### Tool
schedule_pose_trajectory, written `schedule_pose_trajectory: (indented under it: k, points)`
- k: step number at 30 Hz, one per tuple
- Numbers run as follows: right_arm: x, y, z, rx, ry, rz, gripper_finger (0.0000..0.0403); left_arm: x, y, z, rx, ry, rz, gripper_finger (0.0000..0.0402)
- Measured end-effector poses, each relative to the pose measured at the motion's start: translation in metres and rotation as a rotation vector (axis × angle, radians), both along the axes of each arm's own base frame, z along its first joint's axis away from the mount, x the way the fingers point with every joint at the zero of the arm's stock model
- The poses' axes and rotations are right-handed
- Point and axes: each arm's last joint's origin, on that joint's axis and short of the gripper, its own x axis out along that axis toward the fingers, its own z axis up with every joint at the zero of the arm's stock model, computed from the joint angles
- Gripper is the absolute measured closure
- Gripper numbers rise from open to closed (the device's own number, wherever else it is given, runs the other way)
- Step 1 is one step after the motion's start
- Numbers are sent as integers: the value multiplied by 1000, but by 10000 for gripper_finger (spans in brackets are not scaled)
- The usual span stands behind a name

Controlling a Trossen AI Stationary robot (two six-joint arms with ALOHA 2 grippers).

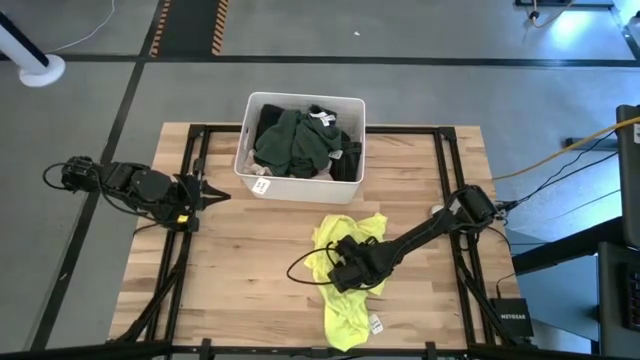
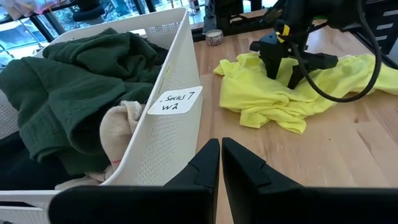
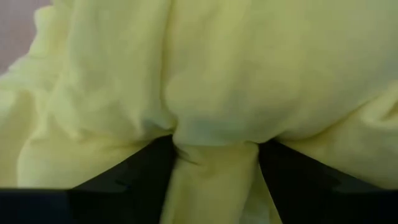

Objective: Sort clothes
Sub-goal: Put the yellow shirt into the laundry bin

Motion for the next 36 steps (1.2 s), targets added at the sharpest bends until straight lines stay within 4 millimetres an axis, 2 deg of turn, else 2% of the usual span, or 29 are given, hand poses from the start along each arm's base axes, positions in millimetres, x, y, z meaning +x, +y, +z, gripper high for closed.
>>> schedule_pose_trajectory:
  k: [4, 11, 12, 17, 23, 27, 30, 36]
  points:
    - [0, 0, -1, -10, -7, 7, 199, 0, 0, 0, 0, 0, 0, 389]
    - [3, 0, -2, -36, -43, 15, 365, 0, 0, 0, 0, 0, 0, 389]
    - [3, 0, -2, -47, -54, 14, 374, 0, 0, 0, 0, 0, 0, 389]
    - [9, 1, -3, -72, -121, 47, 363, 0, 0, 0, 0, 0, 0, 389]
    - [16, 4, 0, -88, -198, 78, 370, 0, 0, 0, 0, 0, 0, 389]
    - [21, 10, 8, -117, -224, 117, 370, 0, 0, 0, 0, 0, 0, 389]
    - [28, 12, 23, -140, -254, 162, 370, 0, 0, 0, 0, 0, 0, 389]
    - [40, 16, 76, -244, -392, 209, 371, 0, 0, 0, 0, 0, 0, 389]
